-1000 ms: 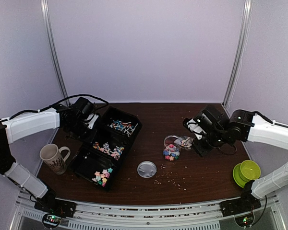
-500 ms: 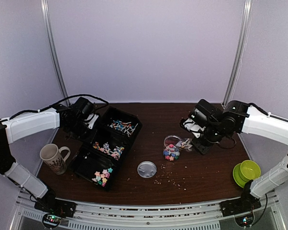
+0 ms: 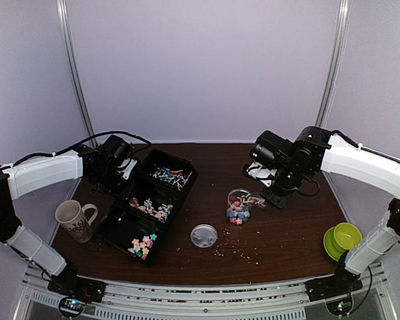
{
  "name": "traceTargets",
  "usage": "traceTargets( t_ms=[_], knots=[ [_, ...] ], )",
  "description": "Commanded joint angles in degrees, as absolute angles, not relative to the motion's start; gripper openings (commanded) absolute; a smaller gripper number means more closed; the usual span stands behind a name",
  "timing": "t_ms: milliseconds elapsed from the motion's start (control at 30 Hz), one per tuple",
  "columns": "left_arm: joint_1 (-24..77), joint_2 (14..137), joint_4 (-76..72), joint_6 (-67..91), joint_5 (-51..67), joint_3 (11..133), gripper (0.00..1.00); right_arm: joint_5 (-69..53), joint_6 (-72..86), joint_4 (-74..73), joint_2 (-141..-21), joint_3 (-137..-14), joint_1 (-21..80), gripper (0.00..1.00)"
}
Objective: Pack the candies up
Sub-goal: Place the fake candies in the packing box.
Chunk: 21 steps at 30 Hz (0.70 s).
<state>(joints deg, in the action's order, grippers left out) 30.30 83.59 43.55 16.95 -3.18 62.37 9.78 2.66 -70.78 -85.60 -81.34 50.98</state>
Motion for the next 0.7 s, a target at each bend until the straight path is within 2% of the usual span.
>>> traceTargets(
  t_ms=[0, 667],
  knots=[
    [30.05, 81.92, 37.97, 18.28, -0.39, 66.08, 0.00, 11.72, 0.64, -74.83, -87.23, -84.78, 51.10, 0.00],
    [29.88, 81.46, 37.88, 18.22, 0.52, 66.10, 0.00, 16.37, -1.35, -76.42, -89.47, -93.58, 53.58, 0.00]
  ],
)
